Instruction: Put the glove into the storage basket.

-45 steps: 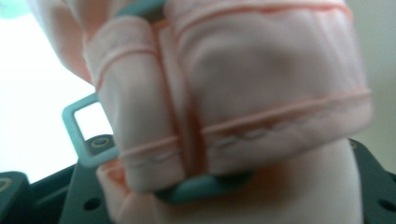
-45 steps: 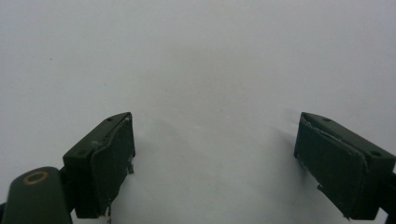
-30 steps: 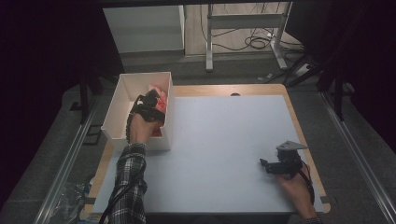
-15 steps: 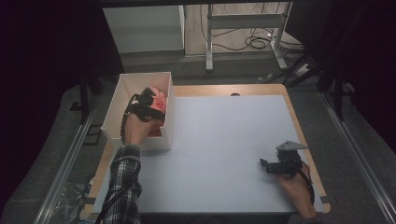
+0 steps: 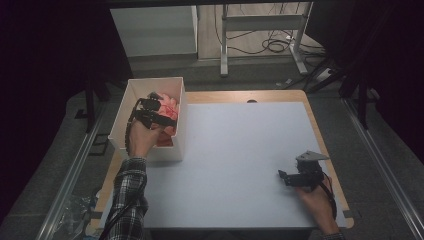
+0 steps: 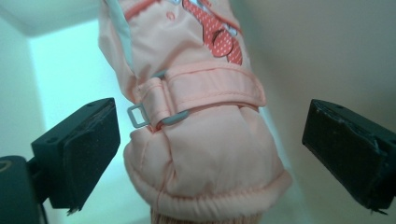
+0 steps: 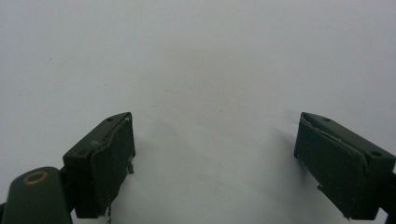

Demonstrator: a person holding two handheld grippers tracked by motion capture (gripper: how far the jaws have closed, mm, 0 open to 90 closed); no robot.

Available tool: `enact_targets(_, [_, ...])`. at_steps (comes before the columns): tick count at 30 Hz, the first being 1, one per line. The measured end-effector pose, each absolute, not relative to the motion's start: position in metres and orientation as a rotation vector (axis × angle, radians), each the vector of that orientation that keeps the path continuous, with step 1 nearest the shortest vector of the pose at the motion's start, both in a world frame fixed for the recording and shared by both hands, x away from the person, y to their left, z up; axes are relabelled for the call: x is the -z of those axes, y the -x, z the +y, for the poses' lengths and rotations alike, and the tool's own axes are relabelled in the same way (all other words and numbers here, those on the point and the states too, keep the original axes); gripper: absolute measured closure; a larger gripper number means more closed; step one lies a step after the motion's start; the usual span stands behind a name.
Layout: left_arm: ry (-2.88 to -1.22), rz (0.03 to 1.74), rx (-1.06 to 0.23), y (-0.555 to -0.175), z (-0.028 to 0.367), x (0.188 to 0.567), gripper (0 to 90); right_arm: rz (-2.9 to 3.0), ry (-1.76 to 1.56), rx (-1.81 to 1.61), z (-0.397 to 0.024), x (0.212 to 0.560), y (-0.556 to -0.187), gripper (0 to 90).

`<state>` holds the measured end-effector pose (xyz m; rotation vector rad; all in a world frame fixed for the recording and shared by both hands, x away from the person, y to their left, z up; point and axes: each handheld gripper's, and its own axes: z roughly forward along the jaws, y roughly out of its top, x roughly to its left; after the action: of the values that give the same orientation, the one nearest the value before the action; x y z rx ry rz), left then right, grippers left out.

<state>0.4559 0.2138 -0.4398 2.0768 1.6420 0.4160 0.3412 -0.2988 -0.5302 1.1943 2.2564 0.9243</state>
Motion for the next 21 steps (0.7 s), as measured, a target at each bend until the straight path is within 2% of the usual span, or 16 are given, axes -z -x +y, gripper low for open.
enact_targets(21, [-2.057,1.472,-0.505,-0.421,0.216,0.411,2.8,2.255,-1.193,-0.923,-0.299,0.53,-0.341,12.6])
